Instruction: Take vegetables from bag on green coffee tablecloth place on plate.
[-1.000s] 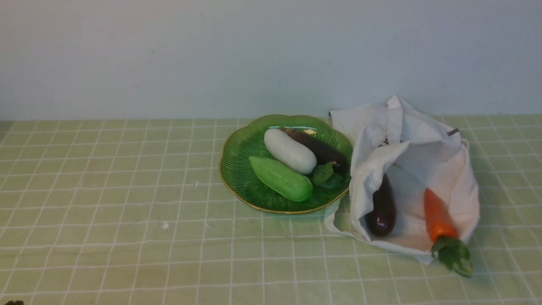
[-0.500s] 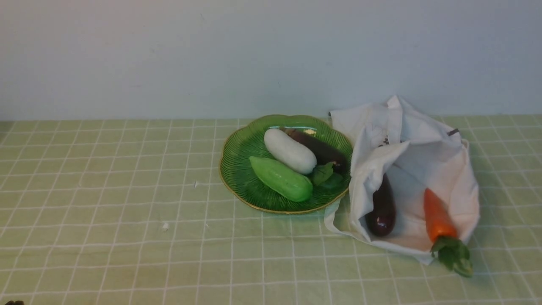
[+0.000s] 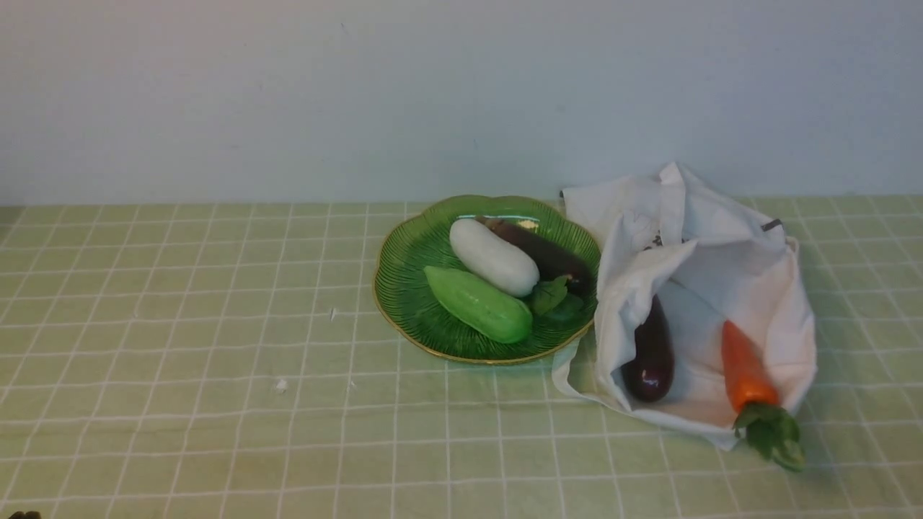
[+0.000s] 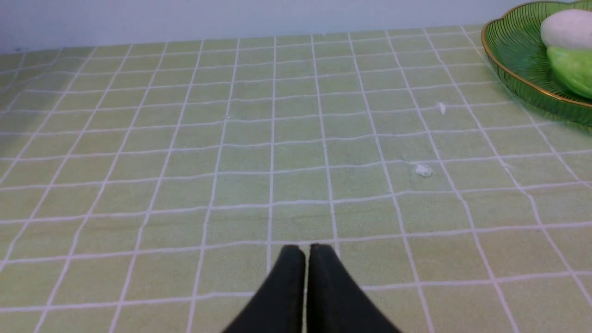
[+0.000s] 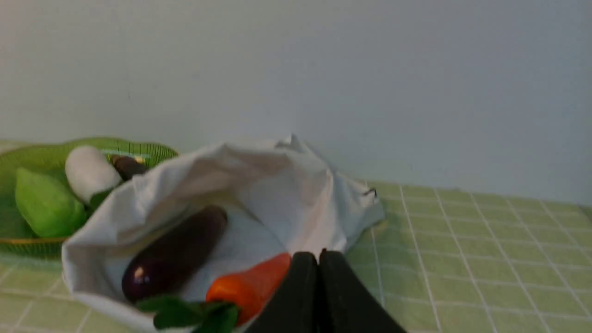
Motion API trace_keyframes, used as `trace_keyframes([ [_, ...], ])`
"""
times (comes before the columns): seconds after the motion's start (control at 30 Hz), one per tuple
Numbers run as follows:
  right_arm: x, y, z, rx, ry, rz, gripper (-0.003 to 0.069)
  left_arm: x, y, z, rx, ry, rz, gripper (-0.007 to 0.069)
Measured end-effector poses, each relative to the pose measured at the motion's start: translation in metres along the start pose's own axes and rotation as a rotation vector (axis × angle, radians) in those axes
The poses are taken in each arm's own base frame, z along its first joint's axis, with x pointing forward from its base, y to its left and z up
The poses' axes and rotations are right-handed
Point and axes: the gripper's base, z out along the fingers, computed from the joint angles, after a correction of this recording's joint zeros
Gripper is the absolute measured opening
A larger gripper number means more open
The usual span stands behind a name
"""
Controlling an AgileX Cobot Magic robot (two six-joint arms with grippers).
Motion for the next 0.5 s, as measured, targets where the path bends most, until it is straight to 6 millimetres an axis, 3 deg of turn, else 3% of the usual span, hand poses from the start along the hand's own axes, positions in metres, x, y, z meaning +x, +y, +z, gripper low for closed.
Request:
trace_keyframes([
  [0.5, 0.0099, -0.0022, -0.0004, 0.048, 0.103, 0.042, -0.0015, 0.0, 0.0, 0.0, 0.0, 0.0, 0.0, -0.0005],
])
